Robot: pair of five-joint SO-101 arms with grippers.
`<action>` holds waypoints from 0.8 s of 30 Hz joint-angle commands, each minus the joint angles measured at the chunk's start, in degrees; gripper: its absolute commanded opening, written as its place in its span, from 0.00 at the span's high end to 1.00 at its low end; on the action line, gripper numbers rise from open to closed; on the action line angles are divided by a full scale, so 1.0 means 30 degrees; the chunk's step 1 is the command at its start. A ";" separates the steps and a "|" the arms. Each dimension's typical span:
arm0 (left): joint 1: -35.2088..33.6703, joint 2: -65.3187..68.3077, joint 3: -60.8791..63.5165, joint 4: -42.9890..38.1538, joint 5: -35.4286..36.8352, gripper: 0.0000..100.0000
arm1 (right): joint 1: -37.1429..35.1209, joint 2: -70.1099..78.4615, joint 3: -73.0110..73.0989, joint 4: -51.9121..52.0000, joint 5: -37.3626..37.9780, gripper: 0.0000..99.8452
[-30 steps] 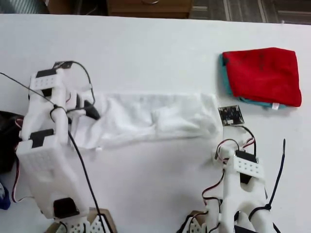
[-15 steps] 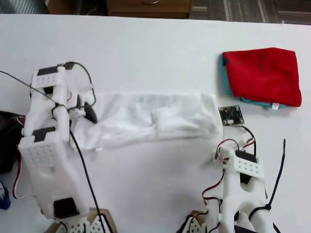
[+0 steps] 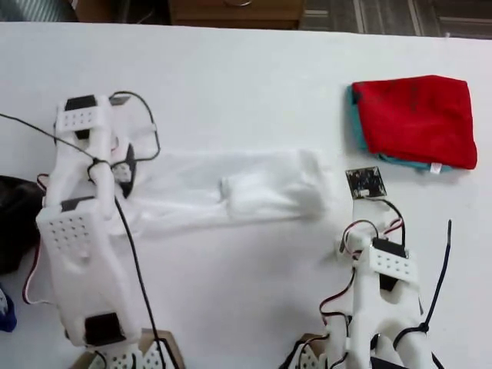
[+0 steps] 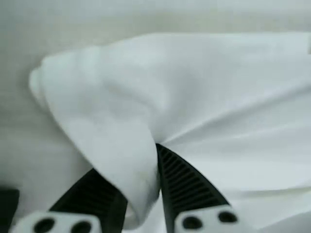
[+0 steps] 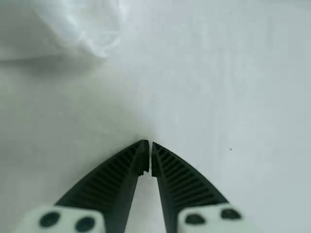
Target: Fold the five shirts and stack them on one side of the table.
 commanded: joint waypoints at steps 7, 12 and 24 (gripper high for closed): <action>-0.1289 -0.1377 -0.3531 0.2637 -0.1963 0.98 | 0.0190 -0.0571 -0.0059 -0.0308 -0.0176 0.98; 0.1026 -0.5802 -0.1363 0.2637 -0.1143 0.98 | 0.0190 -0.0571 -0.0059 -0.0308 -0.0176 0.98; 0.9788 -1.1223 0.0513 0.2549 0.3165 0.98 | 0.0190 -0.0630 -0.0029 -0.0308 -0.0205 0.98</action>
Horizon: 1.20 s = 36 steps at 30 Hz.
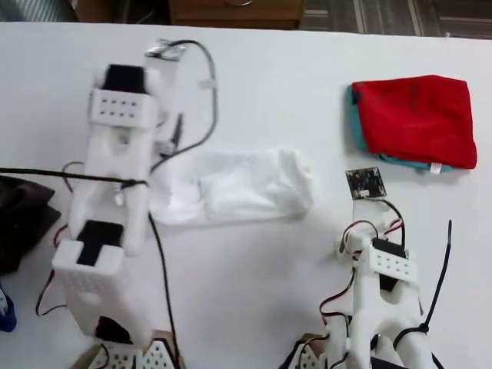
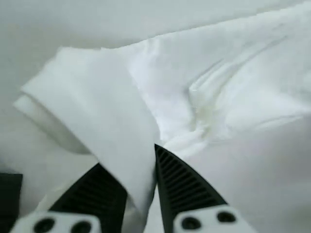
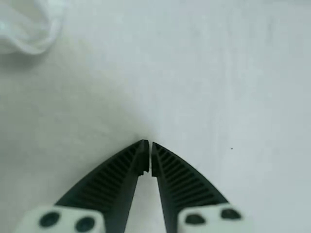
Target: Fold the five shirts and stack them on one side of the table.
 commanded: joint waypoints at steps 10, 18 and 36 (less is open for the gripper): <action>0.5538 -0.1143 -0.1861 0.0000 0.2286 0.98 | 0.0190 -0.0630 -0.0059 -0.0308 -0.0176 0.98; 0.7941 -0.1026 -0.2007 -0.2989 0.2139 0.98 | 0.0190 -0.0630 -0.0059 -0.0308 -0.0176 0.98; 0.8967 0.3868 -0.2183 -0.6857 0.1055 0.93 | 0.0190 -0.0630 -0.0059 -0.0337 -0.0176 0.98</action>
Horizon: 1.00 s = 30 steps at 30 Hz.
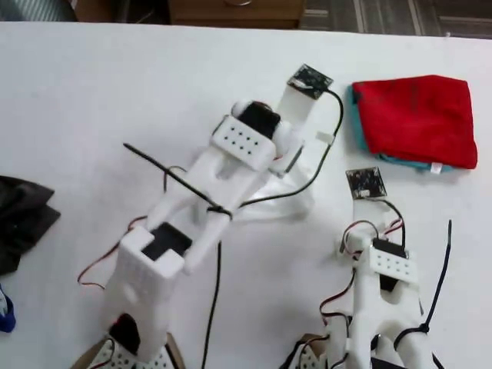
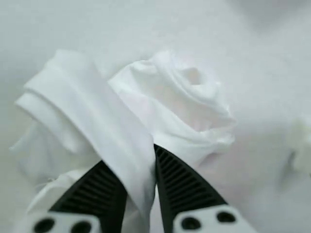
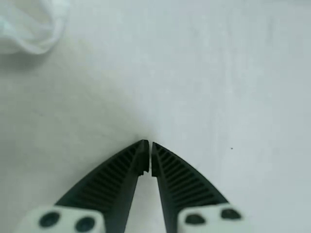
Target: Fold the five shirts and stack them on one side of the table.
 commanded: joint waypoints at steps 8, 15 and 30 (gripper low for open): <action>0.0234 -0.0469 -0.1538 0.0469 -0.0264 0.71 | 0.0190 -0.0630 -0.0059 -0.0308 -0.0147 0.98; -0.2432 -0.1084 -0.4088 0.2813 -0.0264 0.81 | 0.0190 -0.0630 -0.0059 -0.0308 -0.0147 0.98; -0.3546 0.2022 -0.1392 0.0059 -0.0234 0.97 | 0.0190 -0.0630 -0.0059 -0.0308 -0.0147 0.98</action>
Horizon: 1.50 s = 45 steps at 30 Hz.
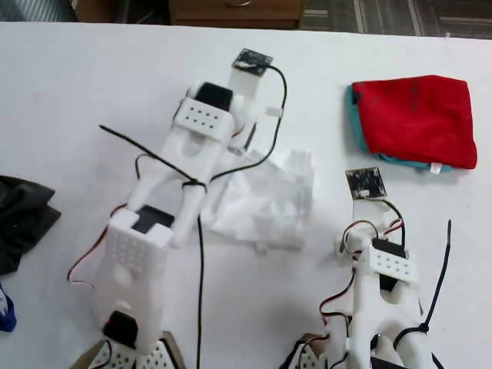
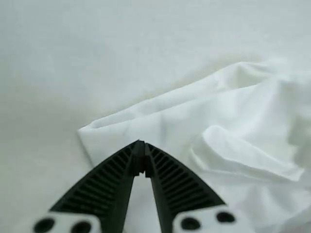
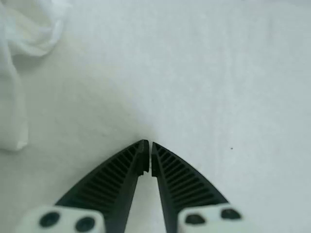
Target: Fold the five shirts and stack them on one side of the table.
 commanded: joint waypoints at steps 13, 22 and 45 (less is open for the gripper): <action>0.4132 -0.0322 -0.0103 0.3253 -0.0059 0.97 | 0.0190 -0.0659 -0.0059 -0.0308 -0.0147 0.98; 0.5773 -0.0322 -0.2125 0.6593 -0.0088 0.97 | 0.0190 -0.0659 -0.0059 -0.0308 -0.0147 0.98; 0.2315 -0.0088 0.1480 -0.1670 0.0000 0.97 | 0.3121 -0.0513 -0.0352 -0.1861 -0.4044 0.98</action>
